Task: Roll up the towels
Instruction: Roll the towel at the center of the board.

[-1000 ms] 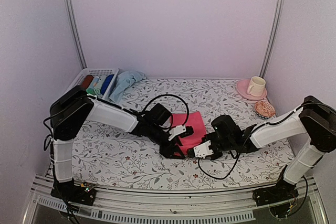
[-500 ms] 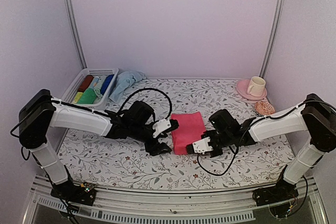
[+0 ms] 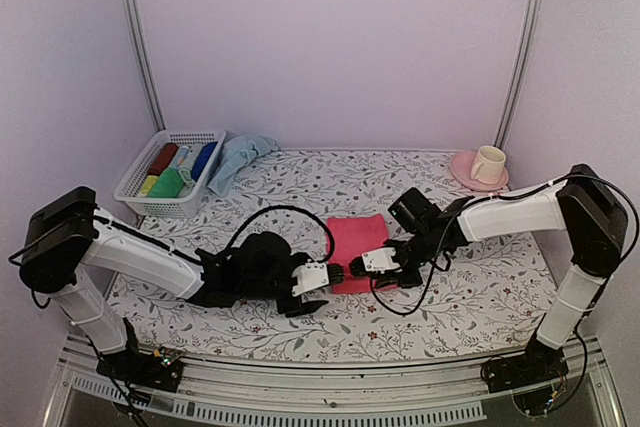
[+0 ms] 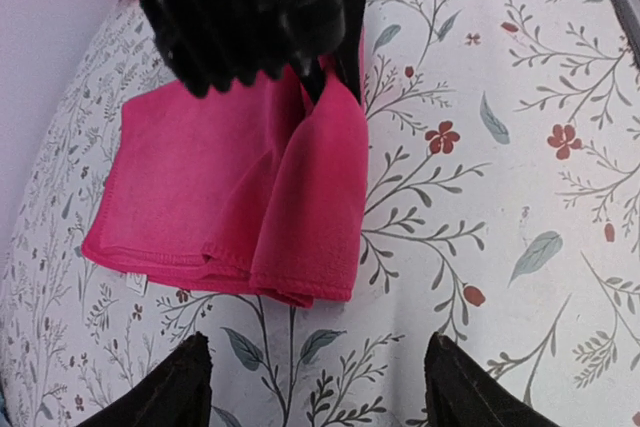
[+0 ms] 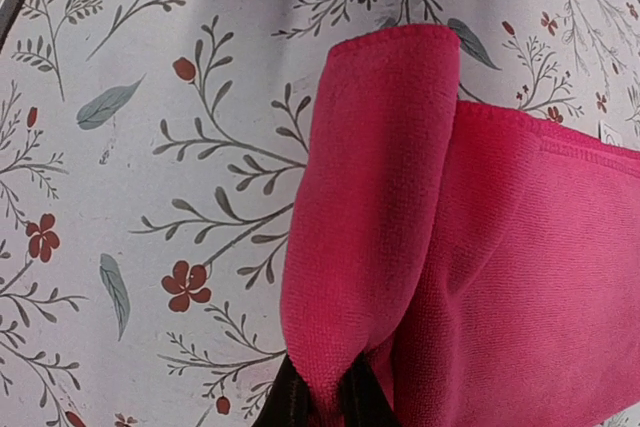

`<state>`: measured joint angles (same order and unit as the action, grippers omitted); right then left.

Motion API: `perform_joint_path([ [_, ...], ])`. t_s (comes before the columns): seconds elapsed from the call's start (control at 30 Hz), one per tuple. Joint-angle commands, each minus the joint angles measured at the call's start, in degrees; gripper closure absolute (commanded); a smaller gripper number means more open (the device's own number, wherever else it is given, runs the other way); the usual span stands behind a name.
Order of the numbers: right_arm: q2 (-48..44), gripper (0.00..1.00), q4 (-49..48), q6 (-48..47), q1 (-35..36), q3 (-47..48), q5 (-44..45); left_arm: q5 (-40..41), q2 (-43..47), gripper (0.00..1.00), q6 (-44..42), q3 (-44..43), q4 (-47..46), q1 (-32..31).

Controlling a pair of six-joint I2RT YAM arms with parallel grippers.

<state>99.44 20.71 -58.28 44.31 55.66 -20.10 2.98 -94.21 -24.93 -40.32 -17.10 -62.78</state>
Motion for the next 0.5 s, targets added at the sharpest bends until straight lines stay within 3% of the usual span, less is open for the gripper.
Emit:
perform_joint_path([
  [0.0,4.0,0.94,10.6,1.6,-1.4,4.4,-6.2,6.0,-1.2,0.28,-5.8,0.8,-8.6,-2.7],
  [0.47,15.7,0.94,29.1,0.0,-5.8,19.1,-16.9,13.0,-12.7,0.34,-18.7,-3.5,-17.2,-6.8],
])
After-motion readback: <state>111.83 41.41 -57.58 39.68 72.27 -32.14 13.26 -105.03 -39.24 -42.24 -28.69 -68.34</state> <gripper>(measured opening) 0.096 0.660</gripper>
